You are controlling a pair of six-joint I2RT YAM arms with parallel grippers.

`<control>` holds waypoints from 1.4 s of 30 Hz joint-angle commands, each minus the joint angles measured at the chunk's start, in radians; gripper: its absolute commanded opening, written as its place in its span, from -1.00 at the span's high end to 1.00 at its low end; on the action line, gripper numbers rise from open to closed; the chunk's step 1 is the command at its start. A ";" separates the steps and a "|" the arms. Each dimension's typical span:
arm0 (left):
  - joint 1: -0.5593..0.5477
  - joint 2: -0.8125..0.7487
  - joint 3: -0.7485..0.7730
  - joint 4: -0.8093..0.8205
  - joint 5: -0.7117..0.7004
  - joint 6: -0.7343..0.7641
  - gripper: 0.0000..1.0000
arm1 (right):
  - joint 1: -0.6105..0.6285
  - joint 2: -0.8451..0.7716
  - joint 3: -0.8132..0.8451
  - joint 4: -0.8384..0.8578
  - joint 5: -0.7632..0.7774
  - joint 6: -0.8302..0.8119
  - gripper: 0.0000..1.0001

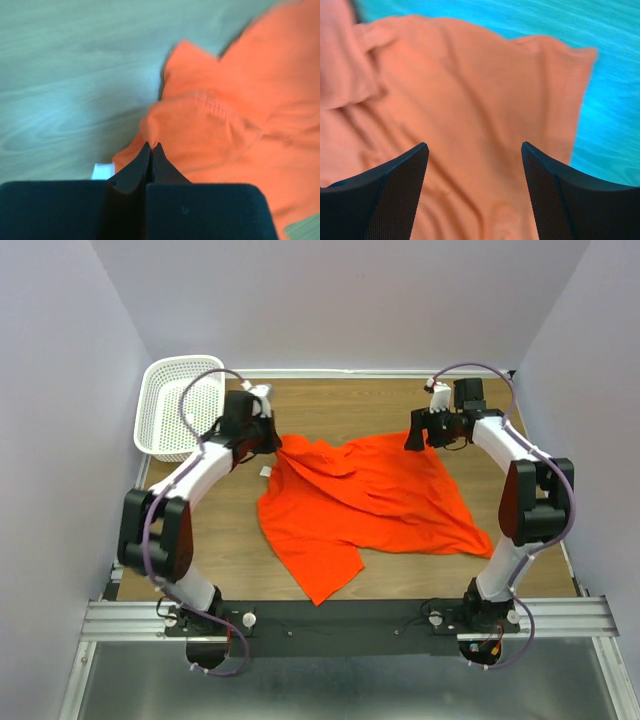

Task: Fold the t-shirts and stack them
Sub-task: Flatten the tshirt out

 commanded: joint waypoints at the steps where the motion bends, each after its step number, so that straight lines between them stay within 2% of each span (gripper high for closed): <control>1: 0.090 -0.170 -0.159 0.264 0.050 -0.221 1.00 | -0.023 0.097 0.054 0.058 0.114 0.101 -0.62; 3: 0.129 -0.191 -0.244 0.341 0.129 -0.271 1.00 | -0.029 0.125 0.064 0.058 0.122 0.101 -0.62; 7: 0.152 -0.165 -0.275 0.386 0.176 -0.307 1.00 | -0.034 0.128 0.048 0.068 0.126 0.097 -0.61; 13: 0.187 -0.207 -0.347 0.409 0.127 -0.359 1.00 | -0.044 0.142 0.019 0.079 0.112 0.092 -0.60; 20: 0.234 -0.405 -0.505 0.429 0.019 -0.451 1.00 | -0.044 0.191 0.039 0.081 0.114 0.101 -0.50; 21: 0.242 -0.424 -0.534 0.435 0.016 -0.463 0.89 | -0.044 0.198 0.042 0.081 0.115 0.101 -0.50; 22: 0.244 -0.442 -0.546 0.441 0.011 -0.469 0.89 | -0.044 0.201 0.041 0.081 0.115 0.103 -0.50; 24: 0.248 -0.493 -0.575 0.447 0.008 -0.491 0.64 | -0.044 0.215 0.039 0.081 0.115 0.104 -0.46; 25: 0.248 -0.510 -0.583 0.455 0.010 -0.495 0.40 | -0.044 0.220 0.038 0.081 0.114 0.103 -0.43; 28: 0.250 -0.560 -0.598 0.451 0.024 -0.500 0.04 | -0.044 0.234 0.033 0.079 0.114 0.100 -0.36; 32: 0.250 -0.617 -0.592 0.426 0.031 -0.482 -0.10 | -0.046 0.243 0.027 0.078 0.094 0.104 -0.16; 34: 0.250 -0.632 -0.583 0.428 0.047 -0.450 -0.16 | -0.046 0.244 0.024 0.078 0.080 0.106 0.07; 35: 0.250 -0.632 -0.580 0.455 0.109 -0.404 -0.18 | -0.044 0.246 0.022 0.076 0.079 0.106 0.28; 37: 0.244 -0.604 -0.528 0.448 0.172 -0.355 -0.20 | -0.044 0.244 0.022 0.074 0.080 0.106 0.47; 38: 0.216 -0.550 -0.499 0.423 0.200 -0.324 -0.20 | -0.046 0.241 0.021 0.074 0.082 0.106 0.63; 40: 0.161 -0.454 -0.376 0.310 0.174 -0.235 -0.20 | -0.046 0.232 0.016 0.073 0.100 0.097 0.77; 42: 0.054 -0.375 -0.284 0.224 0.079 -0.180 -0.20 | -0.047 0.211 0.010 0.073 0.129 0.086 0.89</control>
